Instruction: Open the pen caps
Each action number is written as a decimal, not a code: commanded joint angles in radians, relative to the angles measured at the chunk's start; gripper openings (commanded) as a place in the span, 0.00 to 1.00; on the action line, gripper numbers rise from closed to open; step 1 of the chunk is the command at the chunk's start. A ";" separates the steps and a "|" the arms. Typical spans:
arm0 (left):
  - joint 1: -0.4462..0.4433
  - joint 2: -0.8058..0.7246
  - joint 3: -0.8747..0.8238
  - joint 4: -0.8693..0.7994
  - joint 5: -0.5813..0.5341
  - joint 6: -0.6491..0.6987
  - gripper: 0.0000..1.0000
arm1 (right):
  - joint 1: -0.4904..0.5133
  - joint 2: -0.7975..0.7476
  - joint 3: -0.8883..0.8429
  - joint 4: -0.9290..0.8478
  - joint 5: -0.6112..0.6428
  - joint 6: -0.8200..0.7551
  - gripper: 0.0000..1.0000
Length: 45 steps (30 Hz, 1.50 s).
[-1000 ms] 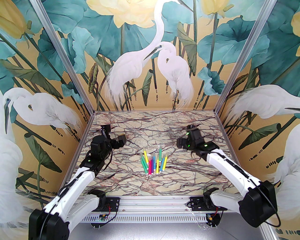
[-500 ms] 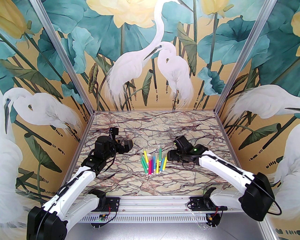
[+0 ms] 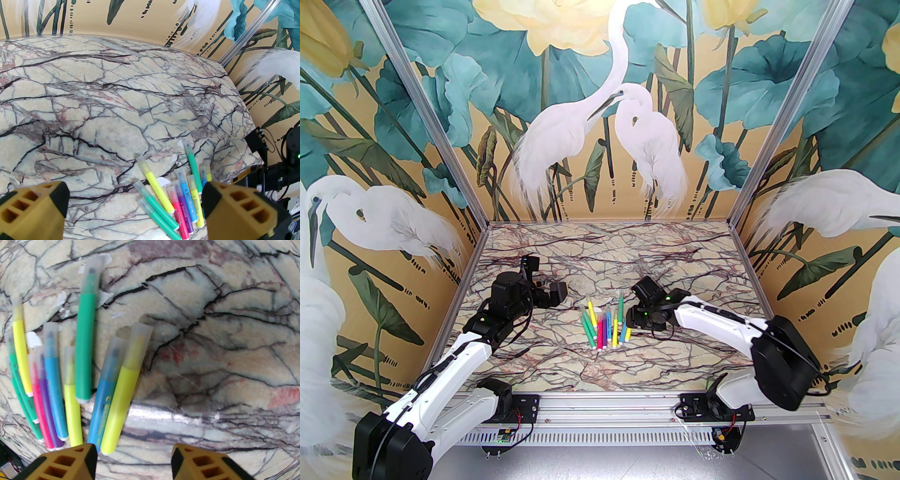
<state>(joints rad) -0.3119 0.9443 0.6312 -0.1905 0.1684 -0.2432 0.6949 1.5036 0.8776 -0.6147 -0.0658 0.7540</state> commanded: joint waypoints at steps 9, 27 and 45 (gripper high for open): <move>-0.006 0.002 0.012 0.001 -0.031 0.010 0.99 | 0.023 0.109 0.023 0.052 -0.020 0.017 0.52; -0.007 -0.026 0.007 -0.012 -0.038 0.005 0.99 | 0.032 0.159 0.046 -0.046 0.097 0.013 0.48; -0.006 -0.054 0.009 -0.018 -0.038 0.002 0.99 | 0.027 0.282 0.160 -0.192 0.141 -0.178 0.32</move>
<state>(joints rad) -0.3145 0.9085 0.6312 -0.1970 0.1432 -0.2440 0.7212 1.7473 1.0199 -0.7841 0.0544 0.6361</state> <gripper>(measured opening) 0.995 0.325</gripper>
